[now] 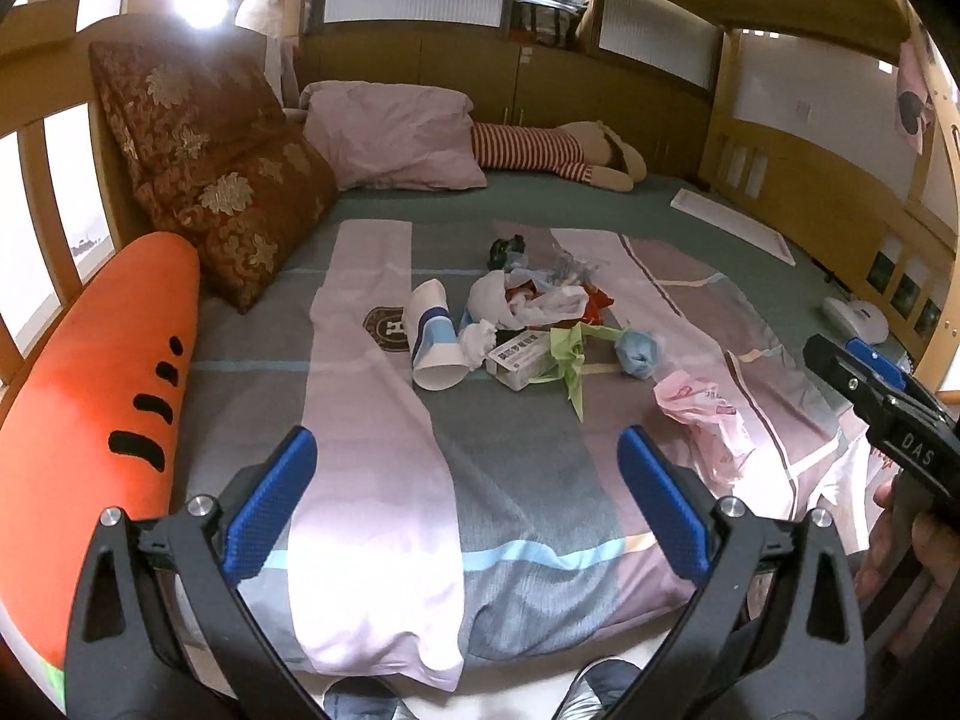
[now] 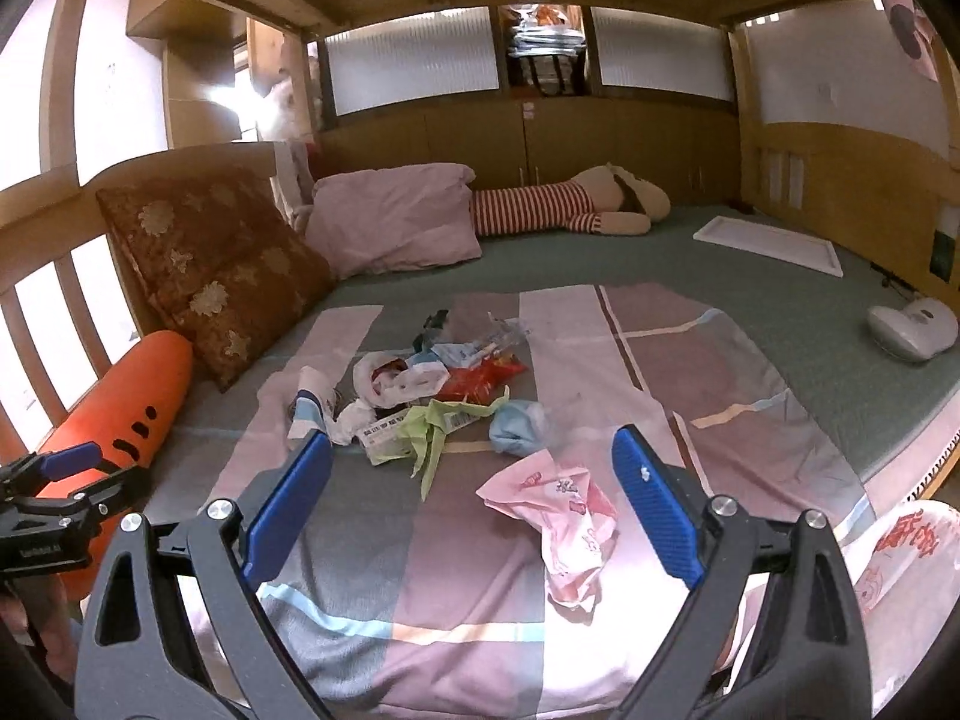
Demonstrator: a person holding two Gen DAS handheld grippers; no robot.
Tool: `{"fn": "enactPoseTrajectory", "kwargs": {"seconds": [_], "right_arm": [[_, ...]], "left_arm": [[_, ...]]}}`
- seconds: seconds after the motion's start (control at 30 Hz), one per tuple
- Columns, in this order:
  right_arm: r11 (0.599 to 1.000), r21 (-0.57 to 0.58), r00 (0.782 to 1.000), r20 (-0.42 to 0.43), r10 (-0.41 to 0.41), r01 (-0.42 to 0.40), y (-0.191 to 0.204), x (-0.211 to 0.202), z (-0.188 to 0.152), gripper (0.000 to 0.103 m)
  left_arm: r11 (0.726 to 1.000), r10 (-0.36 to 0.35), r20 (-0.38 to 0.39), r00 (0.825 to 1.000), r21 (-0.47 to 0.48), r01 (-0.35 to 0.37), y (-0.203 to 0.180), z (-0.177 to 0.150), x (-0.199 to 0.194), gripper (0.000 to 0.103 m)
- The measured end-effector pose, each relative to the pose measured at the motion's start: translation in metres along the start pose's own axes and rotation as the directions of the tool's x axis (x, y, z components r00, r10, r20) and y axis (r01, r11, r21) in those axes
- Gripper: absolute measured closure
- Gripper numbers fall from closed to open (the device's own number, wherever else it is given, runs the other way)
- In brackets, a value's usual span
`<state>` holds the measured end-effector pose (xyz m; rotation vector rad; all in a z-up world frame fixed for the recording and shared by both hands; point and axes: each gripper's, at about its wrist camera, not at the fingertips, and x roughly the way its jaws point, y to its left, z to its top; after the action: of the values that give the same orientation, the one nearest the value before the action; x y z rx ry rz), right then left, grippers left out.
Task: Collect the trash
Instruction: 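Grasp the white paper cup with the left tool while the right tool grasps the pink plastic bag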
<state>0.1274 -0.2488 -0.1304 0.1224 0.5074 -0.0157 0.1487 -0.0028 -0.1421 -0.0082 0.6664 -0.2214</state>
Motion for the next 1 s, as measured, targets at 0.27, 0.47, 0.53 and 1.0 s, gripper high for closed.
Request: {"fn": "enactPoseTrajectory", "kwargs": {"seconds": [0.27,0.47,0.53,1.0], "right_arm": [[1.000,-0.001,1.000,-0.006,-0.004,0.004,0.000,0.002,-0.001,0.011],[0.999,0.015,0.995,-0.089,-0.035,0.036,-0.007,0.020,-0.003,0.011],[0.998,0.032,0.989,-0.143,-0.046,0.051,-0.013,0.031,-0.004,0.011],[0.990,0.023,0.863,-0.493,-0.111,0.140,-0.045,0.142,-0.018,0.011]], "left_arm": [[1.000,-0.002,-0.008,1.000,0.006,0.002,-0.002,-0.001,0.001,0.003],[1.000,0.001,-0.014,1.000,0.011,-0.001,-0.003,-0.003,0.002,0.003],[1.000,0.005,-0.020,1.000,0.014,-0.005,-0.004,-0.003,0.004,0.003],[0.998,0.066,-0.159,0.985,-0.011,-0.068,0.002,0.060,0.142,0.003]]}}
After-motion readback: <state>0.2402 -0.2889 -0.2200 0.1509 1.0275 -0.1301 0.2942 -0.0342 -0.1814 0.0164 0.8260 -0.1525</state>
